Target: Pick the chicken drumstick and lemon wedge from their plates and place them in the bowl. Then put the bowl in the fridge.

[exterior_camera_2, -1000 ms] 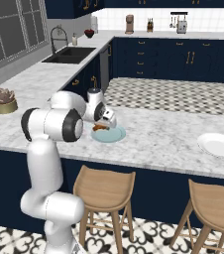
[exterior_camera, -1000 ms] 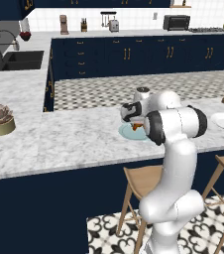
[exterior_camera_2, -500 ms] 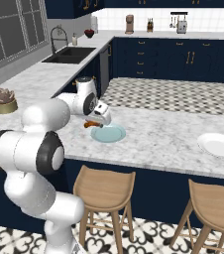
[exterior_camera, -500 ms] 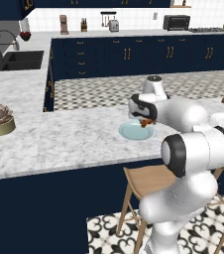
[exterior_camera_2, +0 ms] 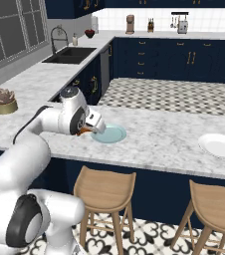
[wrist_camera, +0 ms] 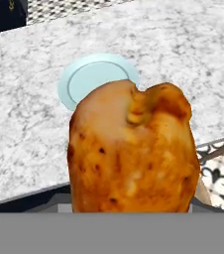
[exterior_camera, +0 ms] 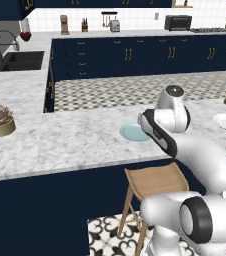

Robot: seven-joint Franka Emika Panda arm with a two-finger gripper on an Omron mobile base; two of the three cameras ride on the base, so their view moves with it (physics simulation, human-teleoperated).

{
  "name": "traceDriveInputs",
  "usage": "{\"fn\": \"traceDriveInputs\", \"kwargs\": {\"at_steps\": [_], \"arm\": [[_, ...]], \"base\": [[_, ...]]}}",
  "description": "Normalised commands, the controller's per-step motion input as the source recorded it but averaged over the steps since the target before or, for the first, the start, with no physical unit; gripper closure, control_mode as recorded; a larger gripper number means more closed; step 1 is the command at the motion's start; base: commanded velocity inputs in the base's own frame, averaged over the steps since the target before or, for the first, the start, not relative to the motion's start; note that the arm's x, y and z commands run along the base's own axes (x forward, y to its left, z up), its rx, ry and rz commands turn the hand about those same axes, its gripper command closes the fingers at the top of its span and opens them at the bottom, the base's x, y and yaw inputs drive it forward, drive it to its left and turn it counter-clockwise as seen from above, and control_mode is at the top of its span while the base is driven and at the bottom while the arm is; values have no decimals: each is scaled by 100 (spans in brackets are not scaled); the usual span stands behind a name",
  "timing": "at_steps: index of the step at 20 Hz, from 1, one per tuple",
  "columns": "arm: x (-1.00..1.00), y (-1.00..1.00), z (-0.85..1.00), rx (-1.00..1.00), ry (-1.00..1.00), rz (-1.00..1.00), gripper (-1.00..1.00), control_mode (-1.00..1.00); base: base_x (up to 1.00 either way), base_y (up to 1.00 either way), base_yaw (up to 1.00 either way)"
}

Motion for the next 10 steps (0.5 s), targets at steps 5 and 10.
{"fn": "traceDriveInputs", "kwargs": {"at_steps": [5, 10], "arm": [[-11, -10, 0, 0, 0, -1, 100, 100], [0, 0, 0, 0, 0, 0, 100, 100]], "base": [[-27, -78, 0], [-5, -100, 0]]}}
